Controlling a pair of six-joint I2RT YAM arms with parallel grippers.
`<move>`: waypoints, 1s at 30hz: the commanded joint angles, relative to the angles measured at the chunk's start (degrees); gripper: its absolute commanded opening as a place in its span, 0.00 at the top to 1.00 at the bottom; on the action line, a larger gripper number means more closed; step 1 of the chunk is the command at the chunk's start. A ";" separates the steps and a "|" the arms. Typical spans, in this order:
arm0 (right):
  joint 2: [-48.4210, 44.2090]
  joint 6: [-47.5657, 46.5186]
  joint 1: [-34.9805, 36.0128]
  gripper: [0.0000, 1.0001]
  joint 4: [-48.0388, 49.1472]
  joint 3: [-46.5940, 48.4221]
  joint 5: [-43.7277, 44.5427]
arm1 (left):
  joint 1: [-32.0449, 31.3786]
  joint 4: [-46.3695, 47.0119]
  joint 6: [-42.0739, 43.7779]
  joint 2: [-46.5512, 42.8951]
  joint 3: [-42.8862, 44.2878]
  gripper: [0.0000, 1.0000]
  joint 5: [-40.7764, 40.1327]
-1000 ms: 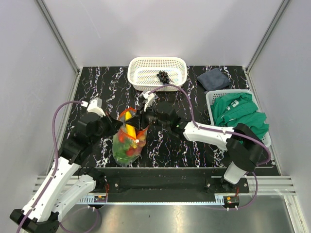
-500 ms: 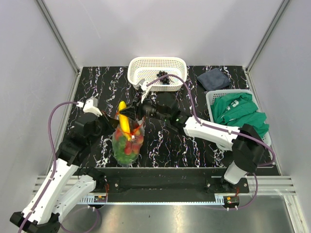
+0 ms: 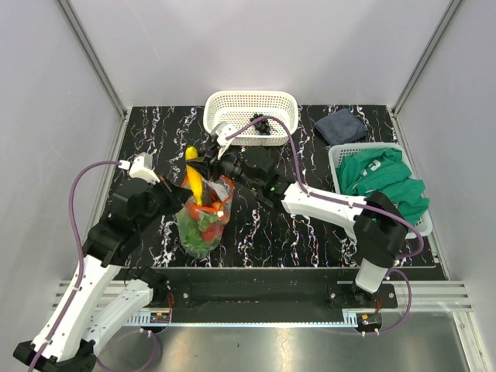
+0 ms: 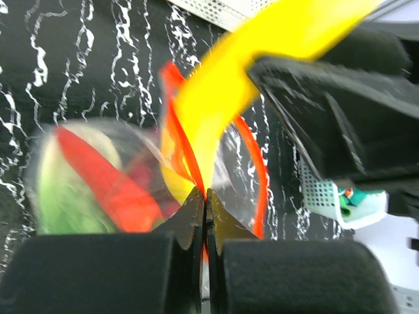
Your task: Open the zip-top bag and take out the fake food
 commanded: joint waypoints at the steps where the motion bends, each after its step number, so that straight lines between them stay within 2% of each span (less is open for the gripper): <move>1: 1.15 -2.63 0.41 0.89 6.03 2.56 7.67 | -0.21 2.42 -1.80 -0.45 3.42 1.00 3.06; 7: -2.71 -6.93 0.07 0.89 6.73 1.33 15.93 | -0.21 0.32 0.22 -1.86 3.07 1.00 -1.50; 11: -2.28 -7.03 -3.18 0.89 4.46 3.87 16.03 | -0.21 -0.48 1.89 -1.25 4.56 1.00 -3.00; 15: -0.52 -3.79 -9.49 0.89 2.34 7.91 15.07 | -0.21 -1.00 3.29 -0.98 4.92 1.00 -4.06; 24: 13.42 5.61 -22.69 0.92 -3.98 16.69 11.37 | -0.21 0.58 8.04 -1.60 4.30 1.00 -5.82; 30: 26.61 19.31 -31.04 0.94 -16.80 30.57 8.39 | -0.21 2.24 8.75 -0.46 4.91 1.00 -3.97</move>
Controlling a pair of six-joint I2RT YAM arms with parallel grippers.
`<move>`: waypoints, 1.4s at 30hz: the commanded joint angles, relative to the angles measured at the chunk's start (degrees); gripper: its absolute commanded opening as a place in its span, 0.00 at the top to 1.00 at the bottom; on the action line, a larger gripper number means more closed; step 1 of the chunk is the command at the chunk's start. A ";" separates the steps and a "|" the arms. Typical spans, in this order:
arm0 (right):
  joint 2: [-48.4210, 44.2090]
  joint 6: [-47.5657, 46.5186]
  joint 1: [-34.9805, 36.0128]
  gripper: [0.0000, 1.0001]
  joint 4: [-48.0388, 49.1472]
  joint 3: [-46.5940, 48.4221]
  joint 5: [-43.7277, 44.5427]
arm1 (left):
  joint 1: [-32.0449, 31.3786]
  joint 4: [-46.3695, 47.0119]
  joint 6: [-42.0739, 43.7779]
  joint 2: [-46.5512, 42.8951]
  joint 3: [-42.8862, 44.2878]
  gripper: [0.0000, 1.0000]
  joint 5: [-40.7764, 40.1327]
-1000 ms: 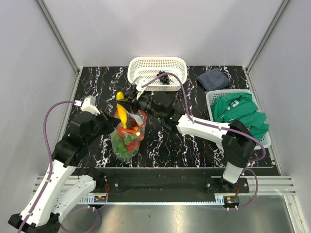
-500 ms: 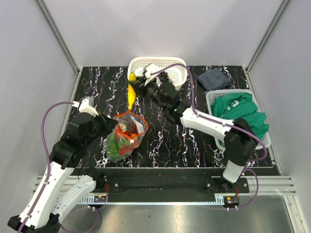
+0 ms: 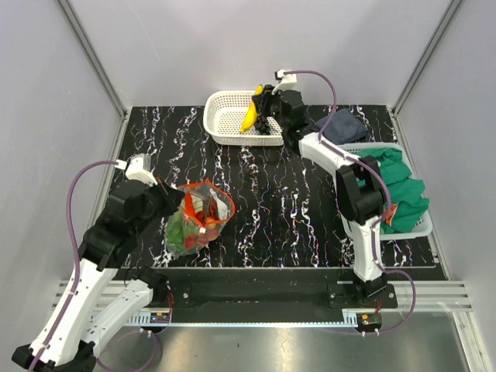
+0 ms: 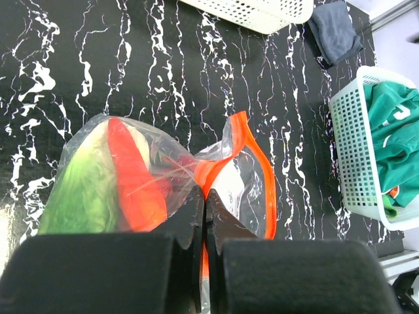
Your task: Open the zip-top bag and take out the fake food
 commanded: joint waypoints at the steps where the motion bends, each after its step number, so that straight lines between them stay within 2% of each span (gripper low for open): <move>1: 8.54 12.36 -4.58 0.94 -12.59 10.67 -4.06 | -0.16 6.88 1.89 0.46 2.99 1.00 0.38; 4: 13.20 15.62 -6.43 0.94 -17.69 16.48 -5.93 | -0.16 7.94 1.97 0.99 2.55 1.00 1.52; 8: 15.84 20.62 -8.54 0.92 -19.12 20.09 -7.25 | -0.16 8.46 1.98 0.99 1.50 1.00 1.96; 13: 19.01 24.33 -10.65 0.84 -22.88 22.73 -8.04 | -0.16 8.90 1.71 0.55 1.32 1.00 2.40; 16: 20.85 23.71 -10.65 0.63 -27.91 27.20 -8.12 | -0.16 8.90 1.45 0.64 1.15 1.00 2.75; 17: 21.03 22.93 -10.65 0.52 -28.52 27.83 -8.39 | -0.16 8.99 1.27 0.64 0.97 1.00 2.93; 20: 20.86 21.26 -10.65 0.33 -31.33 29.15 -8.13 | -0.16 9.08 1.10 0.82 1.06 1.00 3.10; 24: 18.23 18.36 -10.65 0.24 -36.60 30.39 -6.90 | -0.16 8.99 0.92 1.08 1.15 1.00 3.37; 31: 3.74 16.51 -9.07 0.20 -37.05 15.65 -7.95 | -0.16 9.08 -0.66 3.36 1.41 1.00 3.28; 37: -13.84 15.36 -3.45 0.19 -36.97 -0.53 -8.74 | -0.16 9.17 -2.50 5.47 2.11 1.00 3.63; 42: -25.01 16.42 -0.46 0.18 -38.54 -7.92 -11.46 | -0.16 10.40 -4.09 5.30 2.38 1.00 4.60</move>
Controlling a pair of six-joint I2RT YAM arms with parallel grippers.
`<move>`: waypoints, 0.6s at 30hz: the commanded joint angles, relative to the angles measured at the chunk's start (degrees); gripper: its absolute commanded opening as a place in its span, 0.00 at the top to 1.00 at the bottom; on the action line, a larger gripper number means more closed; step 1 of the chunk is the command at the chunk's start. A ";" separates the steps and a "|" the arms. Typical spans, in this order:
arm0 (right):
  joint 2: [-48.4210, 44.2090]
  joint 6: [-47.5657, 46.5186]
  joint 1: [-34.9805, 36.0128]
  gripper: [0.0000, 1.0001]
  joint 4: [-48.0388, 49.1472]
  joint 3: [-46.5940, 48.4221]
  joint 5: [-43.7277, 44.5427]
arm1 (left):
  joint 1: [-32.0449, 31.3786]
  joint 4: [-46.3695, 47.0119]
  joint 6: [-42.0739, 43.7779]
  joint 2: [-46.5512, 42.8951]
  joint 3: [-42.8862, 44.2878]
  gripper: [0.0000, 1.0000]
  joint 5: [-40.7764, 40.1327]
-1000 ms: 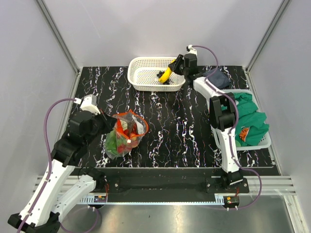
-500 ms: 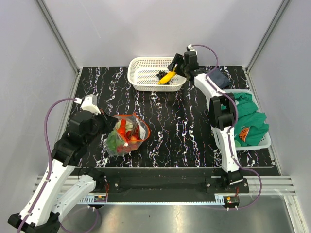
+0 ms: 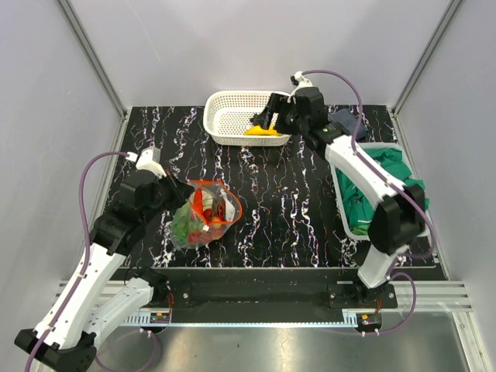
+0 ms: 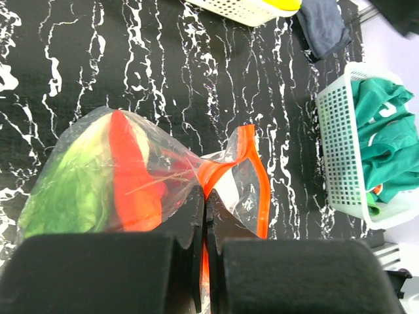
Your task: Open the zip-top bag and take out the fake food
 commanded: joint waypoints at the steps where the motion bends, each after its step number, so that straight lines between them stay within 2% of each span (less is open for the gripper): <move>1: -10.52 -0.22 2.34 0.18 -0.64 -5.31 -4.25 | -0.14 5.48 -2.23 -0.78 2.35 1.00 1.54; 3: -13.08 0.40 3.74 0.20 -1.79 -8.81 -6.36 | -0.14 5.57 -2.41 -1.04 2.18 1.00 2.93; 7: -19.84 1.89 12.16 0.24 -1.62 -15.33 -6.19 | -0.14 5.74 -3.11 -2.01 1.48 1.00 3.38; 10: -21.00 2.95 18.49 0.32 -1.62 -17.80 -5.93 | -0.14 5.92 -3.55 -2.18 1.21 1.00 4.00; 13: -19.69 3.91 23.68 0.37 -0.13 -19.03 -4.70 | -0.14 6.53 -3.90 -2.18 0.51 1.00 4.70; 18: -14.16 5.76 27.39 0.50 1.81 -19.47 -3.56 | -0.14 8.90 -5.83 -2.45 -1.77 1.00 6.19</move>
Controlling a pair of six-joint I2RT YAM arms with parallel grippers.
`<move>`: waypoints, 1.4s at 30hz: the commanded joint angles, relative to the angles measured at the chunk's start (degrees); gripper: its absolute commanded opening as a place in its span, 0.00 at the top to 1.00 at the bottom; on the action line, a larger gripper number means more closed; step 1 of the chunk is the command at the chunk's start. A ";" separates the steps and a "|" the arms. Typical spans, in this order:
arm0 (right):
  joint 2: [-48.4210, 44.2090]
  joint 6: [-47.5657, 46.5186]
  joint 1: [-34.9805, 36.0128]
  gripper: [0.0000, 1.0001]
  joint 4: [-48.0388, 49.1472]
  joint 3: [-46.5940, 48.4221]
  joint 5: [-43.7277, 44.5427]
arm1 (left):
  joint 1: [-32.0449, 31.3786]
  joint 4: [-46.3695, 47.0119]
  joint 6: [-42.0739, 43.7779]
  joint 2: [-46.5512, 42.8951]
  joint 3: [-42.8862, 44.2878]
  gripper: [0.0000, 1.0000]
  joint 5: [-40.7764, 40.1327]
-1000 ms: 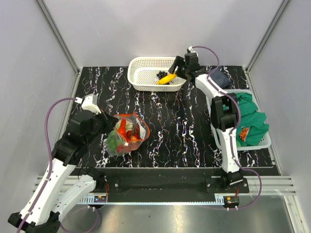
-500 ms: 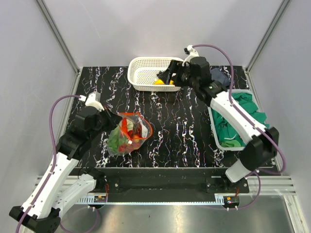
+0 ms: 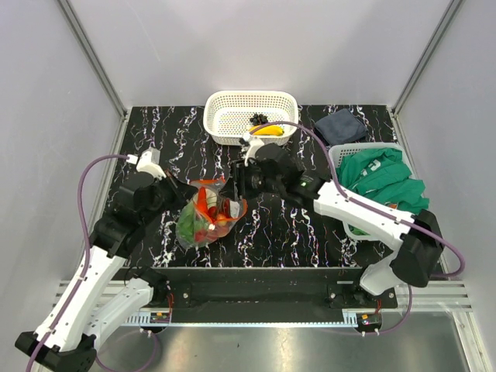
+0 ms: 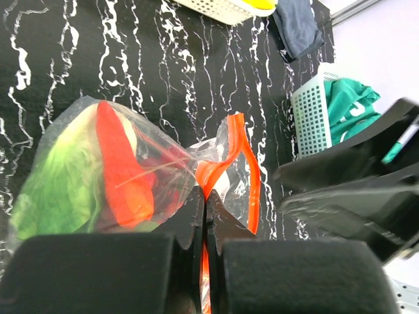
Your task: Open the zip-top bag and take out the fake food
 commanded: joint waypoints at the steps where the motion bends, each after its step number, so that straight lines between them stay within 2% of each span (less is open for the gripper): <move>1: 4.52 2.57 1.62 0.53 3.43 -0.21 1.84 | -0.23 7.70 -2.27 -1.18 -1.40 1.00 2.98; 4: 6.54 3.27 1.80 0.60 4.22 -1.09 2.63 | -0.14 8.67 -3.06 -0.92 -1.67 1.00 3.34; 9: 9.61 3.45 1.89 0.61 5.18 -1.97 4.64 | -0.14 11.57 -5.26 -0.48 -2.99 1.00 5.97; 16: 15.06 2.40 1.80 0.46 6.33 -0.05 7.47 | -0.23 14.04 -7.37 -0.39 -5.19 1.00 8.08; 20: 17.53 3.45 1.80 0.45 8.78 -0.56 9.40 | -0.23 15.27 -8.69 -0.57 -6.59 1.00 8.96; 22: 17.97 3.28 1.89 0.46 13.43 -1.79 10.19 | -0.23 15.44 -8.78 -0.57 -7.30 1.00 8.87; 25: 19.72 -0.04 1.89 0.51 16.34 -1.01 10.28 | -0.23 15.71 -8.87 -0.74 -7.73 1.00 8.87; 26: 20.34 -1.28 1.89 0.56 17.04 -0.92 9.15 | -0.23 15.71 -8.69 -0.57 -7.65 1.00 8.79; 27: 20.34 -2.25 1.89 0.71 17.92 -0.83 8.10 | -0.23 15.79 -8.60 -0.39 -7.56 1.00 8.70; 30: 19.21 -4.02 1.89 0.85 20.82 -2.58 3.88 | -0.23 15.27 -7.11 0.31 -6.51 1.00 7.82; 33: 16.84 -4.37 2.06 0.94 23.55 -6.18 -0.43 | -0.23 13.95 -5.62 1.19 -4.93 1.00 6.07; 38: 10.60 -6.65 2.50 1.00 29.26 -11.28 -7.37 | -0.23 11.58 -3.33 1.72 -3.17 1.00 2.46; 42: 7.17 -8.06 2.50 1.00 30.50 -14.44 -8.70 | -0.23 10.44 -1.66 0.93 -2.73 1.00 0.61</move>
